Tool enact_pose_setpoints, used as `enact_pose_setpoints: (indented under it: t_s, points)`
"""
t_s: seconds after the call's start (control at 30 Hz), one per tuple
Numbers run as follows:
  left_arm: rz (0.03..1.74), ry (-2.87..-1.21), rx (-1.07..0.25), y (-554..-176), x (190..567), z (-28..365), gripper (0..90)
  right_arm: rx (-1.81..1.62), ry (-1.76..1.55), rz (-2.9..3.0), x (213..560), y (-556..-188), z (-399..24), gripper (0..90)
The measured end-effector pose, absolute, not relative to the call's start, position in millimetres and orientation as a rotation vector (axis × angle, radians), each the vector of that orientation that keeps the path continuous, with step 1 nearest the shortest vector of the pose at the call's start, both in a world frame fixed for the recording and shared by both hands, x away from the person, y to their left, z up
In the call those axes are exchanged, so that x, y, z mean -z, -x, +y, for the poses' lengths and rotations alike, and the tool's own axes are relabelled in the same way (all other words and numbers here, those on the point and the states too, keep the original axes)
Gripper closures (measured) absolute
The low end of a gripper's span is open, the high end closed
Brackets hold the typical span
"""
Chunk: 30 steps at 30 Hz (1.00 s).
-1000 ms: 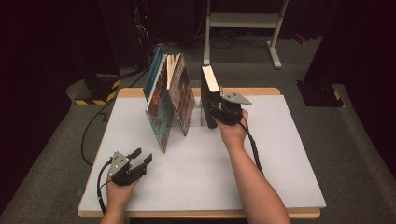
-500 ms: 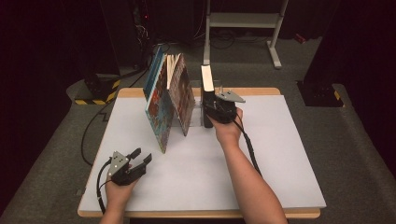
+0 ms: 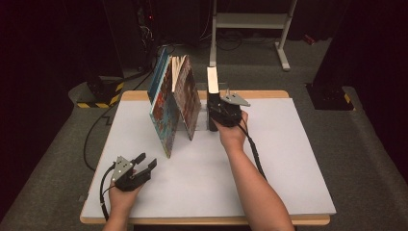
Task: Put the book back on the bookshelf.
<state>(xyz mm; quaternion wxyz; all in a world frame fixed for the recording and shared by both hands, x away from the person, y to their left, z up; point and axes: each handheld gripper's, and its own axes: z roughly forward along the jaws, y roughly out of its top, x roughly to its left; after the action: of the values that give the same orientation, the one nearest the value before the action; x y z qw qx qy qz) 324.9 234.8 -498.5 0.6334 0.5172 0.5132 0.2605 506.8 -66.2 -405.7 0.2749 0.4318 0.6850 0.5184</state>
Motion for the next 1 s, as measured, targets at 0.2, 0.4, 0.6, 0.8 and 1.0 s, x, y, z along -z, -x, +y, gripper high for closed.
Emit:
enact_pose_setpoints:
  t_s: [0.2,0.4,0.6,0.8,1.0]
  points:
    - [1.176,-1.169,-0.593,-324.9,498.3,234.8,45.2,-1.397,-1.158,1.829,406.9,-507.8,-63.7,46.9]
    - [1.175,-1.180,-0.595,-325.0,498.7,234.8,45.2,-1.401,-1.161,1.825,407.4,-507.6,-63.5,46.6]
    - [1.179,-1.179,-0.591,-325.1,498.9,234.1,45.2,-1.399,-1.166,1.821,407.5,-507.1,-63.7,46.4]
    - [1.177,-1.186,-0.593,-324.6,498.9,234.6,45.0,-1.411,-1.177,1.828,406.7,-506.6,-66.8,44.3]
    - [1.176,-1.195,-0.594,-324.1,499.3,234.2,45.0,-1.427,-1.154,1.844,403.8,-504.6,-68.5,36.4]
